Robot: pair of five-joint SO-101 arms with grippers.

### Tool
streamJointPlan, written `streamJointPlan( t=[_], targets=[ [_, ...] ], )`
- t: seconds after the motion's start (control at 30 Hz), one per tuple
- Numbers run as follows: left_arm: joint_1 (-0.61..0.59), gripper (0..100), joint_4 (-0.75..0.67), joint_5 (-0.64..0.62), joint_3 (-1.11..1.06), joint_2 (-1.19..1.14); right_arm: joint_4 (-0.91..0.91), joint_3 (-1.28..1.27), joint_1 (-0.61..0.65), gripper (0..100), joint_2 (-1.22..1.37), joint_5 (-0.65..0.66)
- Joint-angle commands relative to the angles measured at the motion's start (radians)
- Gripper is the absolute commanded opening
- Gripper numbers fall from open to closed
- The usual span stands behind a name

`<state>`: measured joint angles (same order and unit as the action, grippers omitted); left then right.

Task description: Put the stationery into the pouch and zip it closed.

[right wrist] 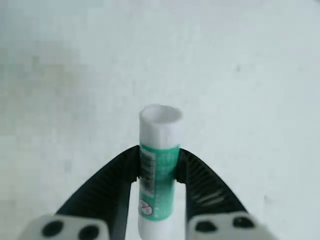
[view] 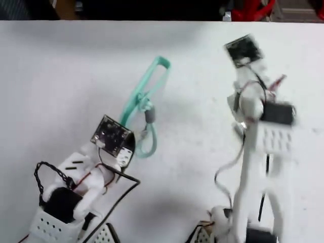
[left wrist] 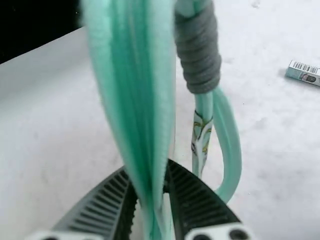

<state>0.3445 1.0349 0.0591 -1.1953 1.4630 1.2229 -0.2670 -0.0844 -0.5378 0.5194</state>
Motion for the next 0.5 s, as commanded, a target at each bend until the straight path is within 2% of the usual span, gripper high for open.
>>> streamJointPlan(
  t=[0.0,0.13,0.3,0.47],
  targets=[
    [-0.001,2,-0.035,0.006,0.011,0.001,-0.079,0.044,0.042,1.7,-0.251,-0.21],
    [-0.001,2,-0.034,0.006,0.011,0.001,-0.191,0.044,0.24,1.7,-0.354,-0.342],
    [-0.001,2,-0.029,0.006,0.011,0.001,-0.395,0.043,0.51,1.7,-0.343,-0.371],
    [-0.001,2,-0.029,0.006,0.009,0.001,-0.479,0.049,0.633,1.7,-0.222,-0.371]
  ],
)
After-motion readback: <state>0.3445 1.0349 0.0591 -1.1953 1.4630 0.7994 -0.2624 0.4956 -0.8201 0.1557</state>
